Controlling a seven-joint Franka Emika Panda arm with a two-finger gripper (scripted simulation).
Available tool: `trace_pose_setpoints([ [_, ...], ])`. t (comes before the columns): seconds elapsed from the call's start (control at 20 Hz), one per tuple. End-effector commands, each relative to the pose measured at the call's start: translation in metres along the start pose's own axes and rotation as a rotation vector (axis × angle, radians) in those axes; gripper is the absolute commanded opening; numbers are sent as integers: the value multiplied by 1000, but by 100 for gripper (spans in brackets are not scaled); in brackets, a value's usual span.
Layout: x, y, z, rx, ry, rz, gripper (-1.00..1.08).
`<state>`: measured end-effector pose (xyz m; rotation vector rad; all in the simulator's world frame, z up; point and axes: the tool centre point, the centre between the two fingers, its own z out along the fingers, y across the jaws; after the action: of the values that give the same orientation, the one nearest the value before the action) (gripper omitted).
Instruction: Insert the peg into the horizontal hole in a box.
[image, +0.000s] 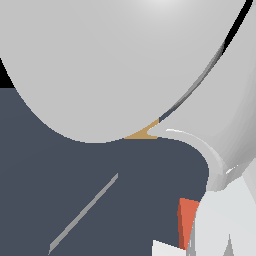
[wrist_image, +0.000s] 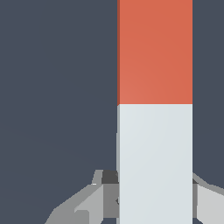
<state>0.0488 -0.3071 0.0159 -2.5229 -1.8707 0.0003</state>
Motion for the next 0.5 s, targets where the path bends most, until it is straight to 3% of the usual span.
trace_pose_setpoints([
  [0.0,0,0,0,-1,0,0,-100],
  [0.45,13,-4,-5,0,0,-12,-100],
])
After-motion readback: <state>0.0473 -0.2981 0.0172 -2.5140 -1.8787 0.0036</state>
